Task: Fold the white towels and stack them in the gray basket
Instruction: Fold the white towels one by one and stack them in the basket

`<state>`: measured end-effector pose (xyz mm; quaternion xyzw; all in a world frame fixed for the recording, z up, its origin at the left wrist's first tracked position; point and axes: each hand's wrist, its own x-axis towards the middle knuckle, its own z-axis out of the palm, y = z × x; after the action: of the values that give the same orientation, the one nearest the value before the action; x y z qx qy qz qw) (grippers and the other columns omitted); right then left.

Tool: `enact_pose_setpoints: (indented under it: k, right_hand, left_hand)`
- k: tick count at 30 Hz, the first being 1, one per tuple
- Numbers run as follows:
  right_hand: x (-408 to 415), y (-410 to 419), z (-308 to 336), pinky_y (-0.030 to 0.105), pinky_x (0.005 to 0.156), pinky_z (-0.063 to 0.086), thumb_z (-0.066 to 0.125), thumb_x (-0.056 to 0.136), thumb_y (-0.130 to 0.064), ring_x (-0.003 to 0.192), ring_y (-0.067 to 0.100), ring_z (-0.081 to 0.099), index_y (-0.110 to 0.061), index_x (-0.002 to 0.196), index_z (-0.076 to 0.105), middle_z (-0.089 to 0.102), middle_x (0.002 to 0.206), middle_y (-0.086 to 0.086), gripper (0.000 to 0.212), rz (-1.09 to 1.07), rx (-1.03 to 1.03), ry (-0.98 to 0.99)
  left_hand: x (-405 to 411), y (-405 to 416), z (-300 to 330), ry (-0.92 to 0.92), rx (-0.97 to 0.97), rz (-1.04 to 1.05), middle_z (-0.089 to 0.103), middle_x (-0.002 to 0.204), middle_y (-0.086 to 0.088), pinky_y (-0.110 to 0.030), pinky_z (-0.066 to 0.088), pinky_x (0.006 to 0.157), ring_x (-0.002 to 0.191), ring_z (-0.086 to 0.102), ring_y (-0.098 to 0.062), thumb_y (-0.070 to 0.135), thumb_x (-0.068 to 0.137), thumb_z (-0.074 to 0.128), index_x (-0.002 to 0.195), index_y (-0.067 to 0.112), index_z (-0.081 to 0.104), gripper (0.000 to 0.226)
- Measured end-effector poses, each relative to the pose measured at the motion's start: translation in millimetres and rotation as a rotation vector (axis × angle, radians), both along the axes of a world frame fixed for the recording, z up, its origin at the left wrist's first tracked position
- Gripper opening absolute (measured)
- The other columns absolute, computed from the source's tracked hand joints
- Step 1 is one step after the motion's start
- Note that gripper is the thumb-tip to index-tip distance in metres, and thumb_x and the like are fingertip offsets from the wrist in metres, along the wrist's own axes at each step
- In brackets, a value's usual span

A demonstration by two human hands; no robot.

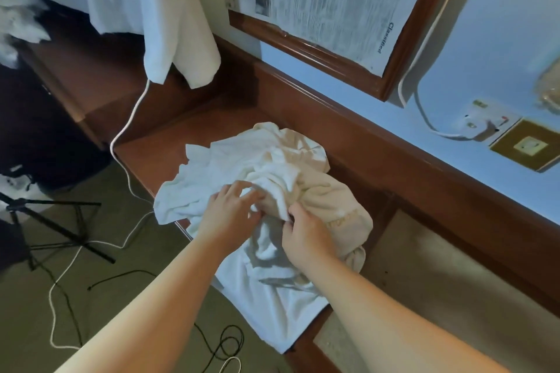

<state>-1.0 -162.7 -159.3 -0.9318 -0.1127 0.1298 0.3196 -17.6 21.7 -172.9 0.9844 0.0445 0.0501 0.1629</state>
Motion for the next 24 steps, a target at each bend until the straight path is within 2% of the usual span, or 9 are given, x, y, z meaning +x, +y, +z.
enact_pose_setpoints:
  k: [4, 6, 8, 10, 12, 14, 18, 21, 24]
  right_hand:
    - [5, -27, 57, 0.018, 0.067, 0.041, 0.053, 0.106, -0.027, 0.081, -0.001, 0.058, -0.026, 0.106, 0.055, 0.06, 0.089, -0.015, 0.002, -0.045, 0.24, -0.076]
    - [13, -51, 97, 0.014, 0.07, 0.042, 0.052, 0.105, -0.027, 0.085, -0.002, 0.058, -0.027, 0.104, 0.056, 0.061, 0.091, -0.013, 0.004, -0.078, 0.335, -0.119]
    - [24, -80, 143, 0.016, 0.072, 0.045, 0.051, 0.105, -0.026, 0.088, 0.002, 0.059, -0.027, 0.105, 0.058, 0.063, 0.097, -0.01, 0.007, -0.152, 0.435, -0.137]
    - [35, -115, 189, 0.028, 0.079, 0.049, 0.052, 0.103, -0.025, 0.096, 0.013, 0.062, -0.029, 0.104, 0.062, 0.065, 0.1, -0.004, 0.01, -0.241, 0.533, -0.174]
    - [41, -154, 231, 0.039, 0.079, 0.047, 0.056, 0.097, -0.027, 0.091, 0.022, 0.061, -0.028, 0.099, 0.067, 0.065, 0.095, -0.001, 0.011, -0.303, 0.59, -0.229]
    - [38, -194, 266, 0.037, 0.075, 0.044, 0.06, 0.094, -0.026, 0.085, 0.02, 0.058, -0.025, 0.097, 0.069, 0.064, 0.09, 0.0, 0.009, -0.322, 0.596, -0.274]
    - [20, -272, 322, 0.038, 0.082, 0.043, 0.06, 0.098, -0.024, 0.09, 0.018, 0.058, -0.025, 0.098, 0.069, 0.065, 0.093, 0.003, 0.009, -0.376, 0.507, -0.425]
    - [-2, -328, 356, 0.039, 0.072, 0.043, 0.055, 0.091, -0.039, 0.081, 0.02, 0.057, -0.028, 0.095, 0.066, 0.061, 0.084, 0.0, 0.016, -0.482, 0.393, -0.58]
    - [-27, -382, 379, 0.036, 0.062, 0.046, 0.053, 0.099, -0.03, 0.073, 0.021, 0.056, -0.025, 0.09, 0.062, 0.058, 0.08, 0.002, 0.013, -0.564, 0.413, -0.688]
  left_hand:
    - [9, -21, 18, -0.182, -0.039, -0.078, 0.064, 0.128, 0.006, -0.046, 0.048, 0.092, 0.11, 0.062, -0.028, 0.04, 0.091, 0.063, 0.122, 0.032, 0.066, 0.032]
    - [21, -41, 38, -0.301, -0.095, -0.126, 0.068, 0.115, 0.004, -0.042, 0.05, 0.082, 0.099, 0.064, -0.03, 0.03, 0.093, 0.058, 0.118, 0.028, 0.067, 0.027]
    - [36, -63, 70, -0.405, -0.184, -0.144, 0.071, 0.11, -0.001, -0.04, 0.053, 0.075, 0.093, 0.064, -0.031, 0.021, 0.094, 0.061, 0.117, 0.023, 0.069, 0.025]
    - [50, -86, 111, -0.457, -0.283, -0.134, 0.072, 0.111, 0.0, -0.038, 0.054, 0.072, 0.093, 0.064, -0.028, 0.015, 0.094, 0.065, 0.119, 0.022, 0.069, 0.027]
    - [62, -109, 150, -0.501, -0.346, -0.158, 0.073, 0.106, 0.004, -0.035, 0.051, 0.071, 0.092, 0.064, -0.023, 0.012, 0.092, 0.068, 0.118, 0.024, 0.069, 0.029]
    - [72, -134, 186, -0.553, -0.409, -0.219, 0.074, 0.098, 0.006, -0.037, 0.054, 0.073, 0.087, 0.067, -0.022, 0.013, 0.091, 0.07, 0.116, 0.026, 0.07, 0.028]
    - [84, -181, 248, -0.624, -0.467, -0.287, 0.075, 0.091, 0.007, -0.04, 0.056, 0.071, 0.082, 0.07, -0.023, 0.022, 0.091, 0.072, 0.11, 0.031, 0.07, 0.021]
    - [84, -217, 281, -0.643, -0.429, -0.341, 0.075, 0.091, 0.005, -0.037, 0.054, 0.068, 0.08, 0.068, -0.024, 0.028, 0.096, 0.069, 0.11, 0.027, 0.071, 0.015]
    - [79, -249, 299, -0.655, -0.425, -0.379, 0.073, 0.088, 0.008, -0.029, 0.048, 0.062, 0.076, 0.065, -0.019, 0.029, 0.097, 0.066, 0.107, 0.027, 0.07, 0.011]
